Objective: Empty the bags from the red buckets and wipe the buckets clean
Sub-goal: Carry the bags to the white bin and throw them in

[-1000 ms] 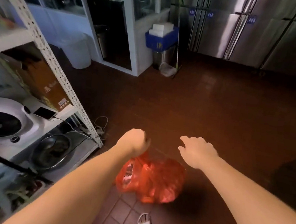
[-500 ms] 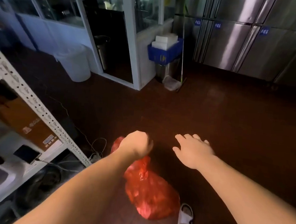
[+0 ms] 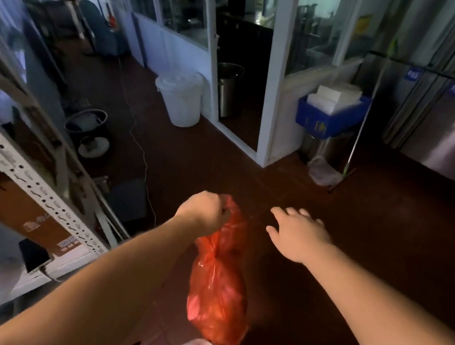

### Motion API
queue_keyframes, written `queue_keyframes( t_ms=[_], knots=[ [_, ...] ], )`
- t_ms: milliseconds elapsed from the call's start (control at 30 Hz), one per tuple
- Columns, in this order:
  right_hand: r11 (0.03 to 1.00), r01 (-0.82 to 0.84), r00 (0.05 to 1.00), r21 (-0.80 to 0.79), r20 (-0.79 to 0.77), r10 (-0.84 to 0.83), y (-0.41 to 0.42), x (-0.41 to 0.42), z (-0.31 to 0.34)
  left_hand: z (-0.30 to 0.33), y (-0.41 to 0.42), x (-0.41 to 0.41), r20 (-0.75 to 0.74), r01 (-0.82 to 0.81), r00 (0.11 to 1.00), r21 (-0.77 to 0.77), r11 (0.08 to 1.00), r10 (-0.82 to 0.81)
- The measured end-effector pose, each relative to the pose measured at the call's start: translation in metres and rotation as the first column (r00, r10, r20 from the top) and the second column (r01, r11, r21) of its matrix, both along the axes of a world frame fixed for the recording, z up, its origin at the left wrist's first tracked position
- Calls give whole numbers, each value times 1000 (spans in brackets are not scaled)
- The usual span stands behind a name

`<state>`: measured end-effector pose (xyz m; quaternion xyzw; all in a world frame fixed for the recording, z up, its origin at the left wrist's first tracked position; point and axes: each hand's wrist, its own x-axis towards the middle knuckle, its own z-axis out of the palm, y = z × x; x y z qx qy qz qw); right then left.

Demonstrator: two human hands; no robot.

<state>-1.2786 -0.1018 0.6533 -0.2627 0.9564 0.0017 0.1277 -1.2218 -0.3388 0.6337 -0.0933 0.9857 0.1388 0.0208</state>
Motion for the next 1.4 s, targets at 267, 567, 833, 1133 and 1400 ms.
queue_keyframes(
  t_ms=[267, 567, 833, 1133, 1400],
  knots=[
    [995, -94, 995, 18, -8, 95, -115, -171, -18, -30, -84, -157, 56, -123, 991, 78, 989, 119],
    [997, -38, 996, -72, 82, 44, -235, -333, -25, -23, -201, -305, 106, -204, 975, 70, 976, 197],
    [983, -175, 983, -64, 41, 178, -342, -488, -35, -26, -306, -428, 90, -353, 933, 30, 935, 349],
    [891, -432, 902, -142, -34, 431, -497, -681, -10, 1, -423, -563, 44, -589, 807, -1, 808, 589],
    [824, -560, 828, -85, -70, 556, -638, -795, 2, 14, -529, -661, -12, -731, 682, 21, 682, 731]
  ],
)
